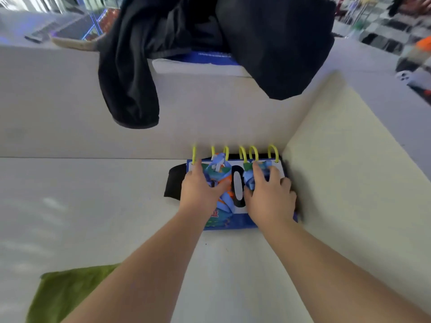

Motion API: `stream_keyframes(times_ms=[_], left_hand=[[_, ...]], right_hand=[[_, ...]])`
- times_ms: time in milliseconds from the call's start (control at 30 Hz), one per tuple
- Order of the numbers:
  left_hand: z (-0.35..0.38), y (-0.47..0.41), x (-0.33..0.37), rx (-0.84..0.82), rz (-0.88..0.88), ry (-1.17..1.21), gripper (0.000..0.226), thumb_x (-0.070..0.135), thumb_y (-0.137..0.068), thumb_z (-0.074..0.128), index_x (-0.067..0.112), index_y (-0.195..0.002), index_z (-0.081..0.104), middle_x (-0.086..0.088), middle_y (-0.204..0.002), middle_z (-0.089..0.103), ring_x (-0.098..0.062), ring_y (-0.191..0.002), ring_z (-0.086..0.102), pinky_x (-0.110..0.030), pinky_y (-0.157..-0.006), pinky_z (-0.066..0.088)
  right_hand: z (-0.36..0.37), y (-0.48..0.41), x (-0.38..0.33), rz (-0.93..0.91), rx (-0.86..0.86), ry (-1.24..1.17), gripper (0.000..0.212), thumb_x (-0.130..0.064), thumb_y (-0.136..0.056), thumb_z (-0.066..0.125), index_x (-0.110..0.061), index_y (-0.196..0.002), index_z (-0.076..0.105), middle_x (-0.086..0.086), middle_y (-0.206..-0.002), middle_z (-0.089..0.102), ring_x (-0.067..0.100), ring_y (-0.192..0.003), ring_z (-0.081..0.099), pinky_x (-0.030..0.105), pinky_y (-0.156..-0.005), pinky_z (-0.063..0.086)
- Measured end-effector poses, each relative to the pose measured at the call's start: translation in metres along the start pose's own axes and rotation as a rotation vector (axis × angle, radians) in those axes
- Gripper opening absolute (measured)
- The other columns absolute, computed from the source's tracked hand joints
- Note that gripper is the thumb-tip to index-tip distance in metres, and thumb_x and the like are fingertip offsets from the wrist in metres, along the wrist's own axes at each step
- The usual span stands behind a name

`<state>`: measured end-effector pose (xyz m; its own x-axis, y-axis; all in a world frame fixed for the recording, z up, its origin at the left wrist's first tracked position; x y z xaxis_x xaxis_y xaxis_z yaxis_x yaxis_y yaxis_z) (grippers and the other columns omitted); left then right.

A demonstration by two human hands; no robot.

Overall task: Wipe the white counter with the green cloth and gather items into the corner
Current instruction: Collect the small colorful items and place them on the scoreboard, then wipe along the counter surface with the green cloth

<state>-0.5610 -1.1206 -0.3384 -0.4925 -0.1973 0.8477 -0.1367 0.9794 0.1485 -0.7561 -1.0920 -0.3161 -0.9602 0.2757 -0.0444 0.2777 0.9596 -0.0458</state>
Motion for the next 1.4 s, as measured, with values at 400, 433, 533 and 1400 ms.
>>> stream_keyframes(times_ms=[400, 433, 533, 1400], left_hand=[[-0.015, -0.001, -0.012, 0.093, 0.005, -0.298, 0.082, 0.072, -0.080, 0.061, 0.031, -0.148, 0.041, -0.003, -0.142, 0.041, -0.028, -0.130, 0.031, -0.039, -0.107, 0.028], [-0.020, 0.001, -0.013, 0.091, 0.002, -0.299, 0.082, 0.072, -0.080, 0.060, 0.031, -0.149, 0.040, -0.002, -0.143, 0.041, -0.028, -0.130, 0.031, -0.039, -0.109, 0.027], [-0.042, 0.011, -0.018, 0.100, 0.000, -0.299, 0.075, 0.066, -0.087, 0.058, 0.027, -0.149, 0.040, -0.001, -0.146, 0.042, -0.026, -0.132, 0.032, -0.037, -0.111, 0.026], [-0.320, 0.120, -0.262, -0.135, 0.120, -0.788, 0.062, 0.043, -0.106, 0.016, 0.024, -0.160, -0.006, 0.007, -0.167, -0.015, -0.019, -0.153, -0.014, -0.035, -0.123, 0.001]], right_hand=[[0.003, 0.011, -0.013, -0.042, 0.101, -0.115, 0.065, -0.060, -0.094, 0.038, -0.036, -0.153, 0.022, 0.008, -0.157, 0.028, 0.036, -0.136, 0.032, 0.049, -0.105, 0.031], [0.000, 0.014, -0.013, -0.046, 0.109, -0.119, 0.064, -0.058, -0.095, 0.040, -0.035, -0.153, 0.024, 0.009, -0.156, 0.029, 0.036, -0.136, 0.032, 0.049, -0.106, 0.031], [-0.007, 0.026, -0.016, -0.041, 0.095, -0.108, 0.063, -0.052, -0.096, 0.041, -0.030, -0.153, 0.026, 0.013, -0.154, 0.030, 0.037, -0.134, 0.033, 0.051, -0.106, 0.031], [0.043, 0.290, -0.277, -0.385, -0.333, -0.086, 0.060, -0.055, -0.098, 0.011, -0.038, -0.152, -0.011, -0.005, -0.162, -0.017, 0.021, -0.149, -0.009, 0.040, -0.118, -0.003]])
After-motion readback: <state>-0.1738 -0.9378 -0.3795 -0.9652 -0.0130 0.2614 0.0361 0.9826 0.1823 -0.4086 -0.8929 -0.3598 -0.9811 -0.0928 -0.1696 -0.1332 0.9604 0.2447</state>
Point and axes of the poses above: each hand's wrist, its own y-axis away from the middle knuckle, its own z-axis out of the palm, x = y × z, the point moved 9 cm from there along -y, towards the middle knuckle
